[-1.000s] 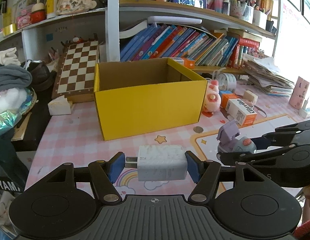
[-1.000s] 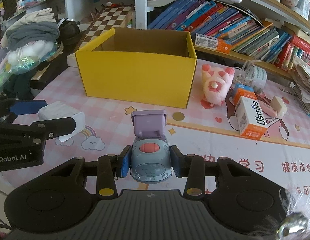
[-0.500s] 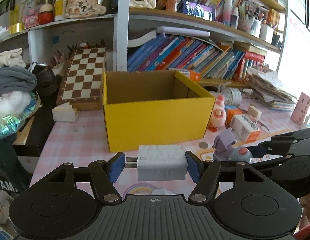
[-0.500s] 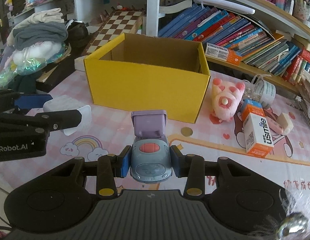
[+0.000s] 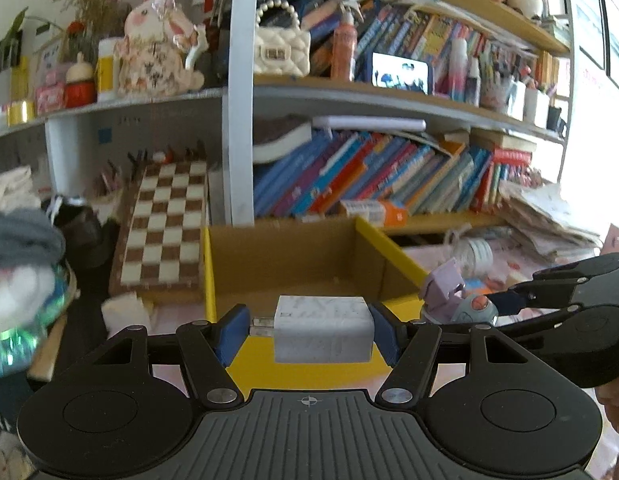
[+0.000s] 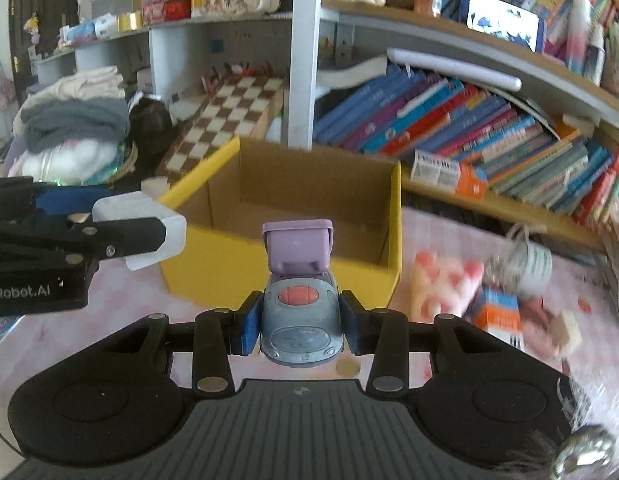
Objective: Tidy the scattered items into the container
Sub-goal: 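Carry the charger and toy car in both tools over the yellow box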
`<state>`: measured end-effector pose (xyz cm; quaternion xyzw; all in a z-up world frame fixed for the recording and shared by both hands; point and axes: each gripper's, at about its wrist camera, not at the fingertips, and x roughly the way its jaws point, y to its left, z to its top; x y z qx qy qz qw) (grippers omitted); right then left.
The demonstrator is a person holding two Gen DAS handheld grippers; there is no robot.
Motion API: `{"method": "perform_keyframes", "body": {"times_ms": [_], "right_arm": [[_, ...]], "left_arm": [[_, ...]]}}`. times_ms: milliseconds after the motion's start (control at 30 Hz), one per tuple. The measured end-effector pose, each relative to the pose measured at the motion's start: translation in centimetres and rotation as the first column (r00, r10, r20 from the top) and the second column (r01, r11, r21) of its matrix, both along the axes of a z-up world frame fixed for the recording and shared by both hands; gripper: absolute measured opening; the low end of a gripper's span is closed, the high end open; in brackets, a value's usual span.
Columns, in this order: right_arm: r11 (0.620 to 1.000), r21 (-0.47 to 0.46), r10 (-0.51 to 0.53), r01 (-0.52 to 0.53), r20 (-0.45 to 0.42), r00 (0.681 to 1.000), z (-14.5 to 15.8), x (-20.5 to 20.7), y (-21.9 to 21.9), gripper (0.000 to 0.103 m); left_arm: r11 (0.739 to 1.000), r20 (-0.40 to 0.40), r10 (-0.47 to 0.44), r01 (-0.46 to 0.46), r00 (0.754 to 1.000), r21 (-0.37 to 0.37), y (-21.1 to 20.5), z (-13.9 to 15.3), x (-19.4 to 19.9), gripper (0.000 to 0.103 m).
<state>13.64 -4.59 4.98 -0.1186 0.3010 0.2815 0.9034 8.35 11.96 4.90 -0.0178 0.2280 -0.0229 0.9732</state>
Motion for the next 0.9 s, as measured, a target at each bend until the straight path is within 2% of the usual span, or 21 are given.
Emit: {"method": "perform_keyframes", "body": {"times_ms": [233,467,667,900], "right_arm": [[0.996,-0.059,0.07,-0.066,0.062,0.996,1.6,5.7,2.1,0.039],[0.969,-0.208,0.149,-0.135,0.054,0.987,-0.1,12.2,6.0,0.039],[0.922,-0.314,0.231,-0.229,-0.03,0.972,-3.2,15.5,8.2,0.039],[0.858,-0.394,0.311,-0.329,-0.11,0.944,-6.2,17.7,9.8,0.039]], "left_arm": [[0.999,0.001,-0.004,0.003,1.0,0.05,0.4,1.0,5.8,0.065],[0.994,-0.105,-0.002,0.013,0.994,0.108,0.1,-0.7,13.3,0.065],[0.986,-0.199,-0.007,0.04,0.98,0.163,0.2,-3.3,16.6,0.065],[0.983,-0.276,-0.007,0.058,0.961,0.177,0.7,-5.6,18.7,0.065]]}}
